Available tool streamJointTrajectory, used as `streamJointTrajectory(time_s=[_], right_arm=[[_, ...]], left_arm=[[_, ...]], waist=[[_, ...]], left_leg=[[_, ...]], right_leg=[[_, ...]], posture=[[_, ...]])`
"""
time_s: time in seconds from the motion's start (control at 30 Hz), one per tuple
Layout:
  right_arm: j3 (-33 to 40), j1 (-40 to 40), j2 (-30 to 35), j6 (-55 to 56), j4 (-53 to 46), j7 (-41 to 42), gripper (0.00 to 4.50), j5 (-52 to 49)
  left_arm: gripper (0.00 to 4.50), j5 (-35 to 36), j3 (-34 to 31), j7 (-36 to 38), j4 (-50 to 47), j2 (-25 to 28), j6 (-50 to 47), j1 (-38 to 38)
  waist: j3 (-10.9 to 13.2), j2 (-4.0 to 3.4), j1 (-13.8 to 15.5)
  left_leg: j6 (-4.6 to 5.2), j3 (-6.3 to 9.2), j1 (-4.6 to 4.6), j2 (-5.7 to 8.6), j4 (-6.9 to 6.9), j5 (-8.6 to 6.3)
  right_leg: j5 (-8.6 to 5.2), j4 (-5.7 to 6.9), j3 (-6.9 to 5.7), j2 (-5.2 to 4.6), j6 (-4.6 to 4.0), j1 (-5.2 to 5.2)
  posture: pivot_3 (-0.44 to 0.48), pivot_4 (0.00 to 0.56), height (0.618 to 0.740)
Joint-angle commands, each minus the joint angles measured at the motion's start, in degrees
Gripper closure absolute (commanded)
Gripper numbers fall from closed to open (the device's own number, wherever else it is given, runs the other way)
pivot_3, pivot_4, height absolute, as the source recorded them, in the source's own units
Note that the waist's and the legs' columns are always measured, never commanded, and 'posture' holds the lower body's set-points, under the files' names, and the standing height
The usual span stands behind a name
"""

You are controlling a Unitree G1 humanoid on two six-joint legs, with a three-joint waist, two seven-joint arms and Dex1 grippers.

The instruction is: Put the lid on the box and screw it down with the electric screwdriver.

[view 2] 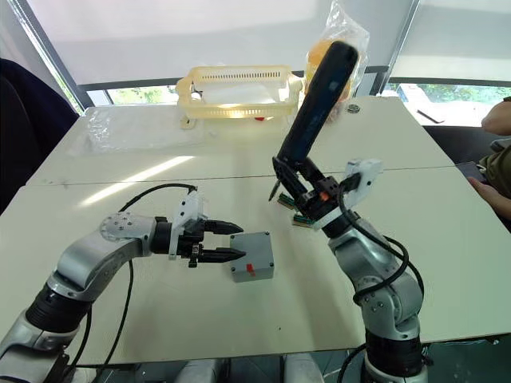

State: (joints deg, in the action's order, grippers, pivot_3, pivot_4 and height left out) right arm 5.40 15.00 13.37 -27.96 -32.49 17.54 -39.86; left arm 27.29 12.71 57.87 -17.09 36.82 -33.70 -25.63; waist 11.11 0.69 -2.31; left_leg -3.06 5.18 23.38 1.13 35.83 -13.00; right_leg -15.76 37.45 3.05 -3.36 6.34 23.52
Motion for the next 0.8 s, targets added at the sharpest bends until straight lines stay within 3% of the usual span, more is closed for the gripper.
streamJointTrajectory(time_s=[0.03, 0.13, 0.17, 0.23, 0.37, 0.8], right_arm=[[-1.7, -1.7, 1.2, 4.1, -5.2, 2.5, 2.73, 2.6], [-3.0, -3.2, 1.9, 5.1, -5.5, 3.5, 2.73, 4.0], [-3.4, -3.7, 2.0, 5.5, -5.3, 3.9, 2.73, 4.6], [-4.0, -4.7, 2.3, 6.4, -4.8, 4.7, 2.73, 5.8], [-4.8, -6.2, 2.5, 7.6, -4.5, 5.6, 2.73, 7.6], [-6.7, -9.4, 1.2, 9.5, -4.4, 5.5, 2.73, 10.6]], left_arm=[[1.74, -3.3, 1.1, -0.8, -0.6, -0.8, 3.7, 0.1], [1.74, -5.4, 2.1, -0.5, 0.5, -1.4, 5.4, 0.4], [1.99, -5.6, 2.1, -0.6, 1.0, -1.9, 5.7, 0.3], [2.58, -6.0, 2.2, -0.6, 1.7, -2.6, 6.3, 0.3], [4.47, -6.2, 2.0, -0.9, 1.9, -3.4, 6.0, 0.3], [4.47, -8.6, 4.2, -1.0, 1.5, -4.0, 5.0, 2.0]], waist=[[0.0, 0.0, 0.0], [0.0, 0.01, 0.1], [0.0, 0.01, 0.1], [0.0, 0.01, 0.1], [0.0, 0.01, 0.1], [0.0, 0.01, 0.1]], left_leg=[[0.0, 0.0, 0.0, 0.0, 0.0, 0.0], [0.0, 0.0, -0.01, 0.02, 0.03, 0.0], [0.0, 0.0, -0.01, 0.02, 0.05, 0.0], [0.0, 0.0, -0.01, 0.01, 0.07, 0.0], [0.0, 0.0, -0.01, 0.01, 0.07, 0.0], [0.0, 0.01, -0.04, 0.01, 0.09, 0.0]], right_leg=[[0.0, 0.0, 0.0, 0.0, 0.0, -0.01], [0.0, -0.01, 0.0, 0.0, 0.0, -0.04], [0.0, -0.01, 0.0, 0.0, 0.0, -0.04], [0.0, 0.0, 0.0, 0.0, 0.0, -0.04], [0.0, 0.0, -0.01, 0.0, 0.0, -0.05], [0.0, 0.01, -0.01, 0.0, 0.01, -0.1]], posture=[[0.0, 0.15, 0.74], [0.0, 0.15, 0.74], [0.0, 0.15, 0.74], [0.0, 0.15, 0.74], [0.0, 0.15, 0.74], [0.0, 0.15, 0.74]])
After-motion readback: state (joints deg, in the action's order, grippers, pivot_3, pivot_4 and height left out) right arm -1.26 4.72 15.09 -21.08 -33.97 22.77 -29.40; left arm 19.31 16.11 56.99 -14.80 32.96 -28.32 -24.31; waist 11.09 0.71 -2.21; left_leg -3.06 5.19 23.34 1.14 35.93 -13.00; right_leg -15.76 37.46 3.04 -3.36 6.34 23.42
